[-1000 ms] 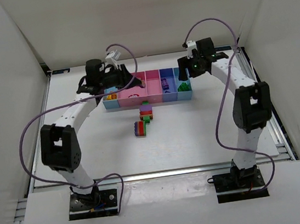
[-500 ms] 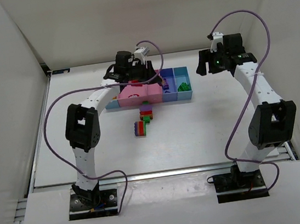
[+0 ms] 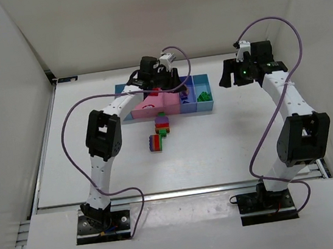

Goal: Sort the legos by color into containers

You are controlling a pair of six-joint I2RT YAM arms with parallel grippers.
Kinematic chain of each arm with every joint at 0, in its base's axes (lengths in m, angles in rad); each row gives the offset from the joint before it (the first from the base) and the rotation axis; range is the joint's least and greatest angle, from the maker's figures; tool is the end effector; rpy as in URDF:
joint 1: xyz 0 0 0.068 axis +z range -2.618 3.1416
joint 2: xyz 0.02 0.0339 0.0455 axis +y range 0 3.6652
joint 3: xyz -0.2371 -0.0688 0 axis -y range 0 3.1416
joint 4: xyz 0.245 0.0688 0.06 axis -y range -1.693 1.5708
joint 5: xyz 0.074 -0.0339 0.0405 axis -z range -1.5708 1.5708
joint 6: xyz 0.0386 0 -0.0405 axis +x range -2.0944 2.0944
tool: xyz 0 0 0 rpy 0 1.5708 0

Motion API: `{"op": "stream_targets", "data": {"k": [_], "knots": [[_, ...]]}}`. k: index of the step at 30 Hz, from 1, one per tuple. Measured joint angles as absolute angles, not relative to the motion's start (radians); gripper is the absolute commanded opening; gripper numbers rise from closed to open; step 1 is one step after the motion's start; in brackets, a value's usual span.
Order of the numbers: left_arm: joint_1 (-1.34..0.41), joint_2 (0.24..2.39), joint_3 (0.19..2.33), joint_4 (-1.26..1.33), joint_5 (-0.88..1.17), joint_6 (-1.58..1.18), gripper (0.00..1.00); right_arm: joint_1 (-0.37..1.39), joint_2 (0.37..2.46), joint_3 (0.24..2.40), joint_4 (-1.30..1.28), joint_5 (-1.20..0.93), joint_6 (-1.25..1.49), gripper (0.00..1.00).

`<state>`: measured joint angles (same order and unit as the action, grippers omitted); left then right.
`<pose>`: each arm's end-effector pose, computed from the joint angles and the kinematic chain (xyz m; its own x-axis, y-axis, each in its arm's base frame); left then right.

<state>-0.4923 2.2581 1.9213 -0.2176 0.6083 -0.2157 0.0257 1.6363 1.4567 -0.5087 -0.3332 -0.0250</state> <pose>0.4402 -0.2611 0.2168 -0.6278 0.1374 -0.7661 0.6978 0.5353 -0.4758 0.3722 0.0222 0.2952 -0.6279 -0.0398 -0.7773 -0.2926 0.9375 0.1884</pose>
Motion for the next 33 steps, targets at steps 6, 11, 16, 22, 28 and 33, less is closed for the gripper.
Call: {"op": "stream_targets", "data": {"k": [6,11,16,22,28,33], "knots": [[-0.489,2.357,2.021,-0.237,0.596,-0.197,0.60,0.023,1.635,1.449,-0.516,-0.344,-0.025,0.79],[-0.489,2.402,2.077,-0.257,0.590,-0.173,0.73,0.023,1.635,1.449,-0.517,-0.351,-0.025,0.79],[-0.486,2.400,2.077,-0.258,0.582,-0.165,0.77,0.027,1.635,1.449,-0.516,-0.363,-0.033,0.77],[-0.455,2.306,2.012,-0.220,0.559,-0.227,0.78,0.060,1.612,1.386,-0.480,-0.472,-0.140,0.76],[-0.321,1.968,1.815,-0.186,0.519,-0.278,0.78,0.185,1.565,1.306,-0.501,-0.654,-0.326,0.74],[-0.158,1.681,1.645,-0.172,0.519,-0.290,0.78,0.323,1.564,1.299,-0.532,-0.793,-0.559,0.75]]}}
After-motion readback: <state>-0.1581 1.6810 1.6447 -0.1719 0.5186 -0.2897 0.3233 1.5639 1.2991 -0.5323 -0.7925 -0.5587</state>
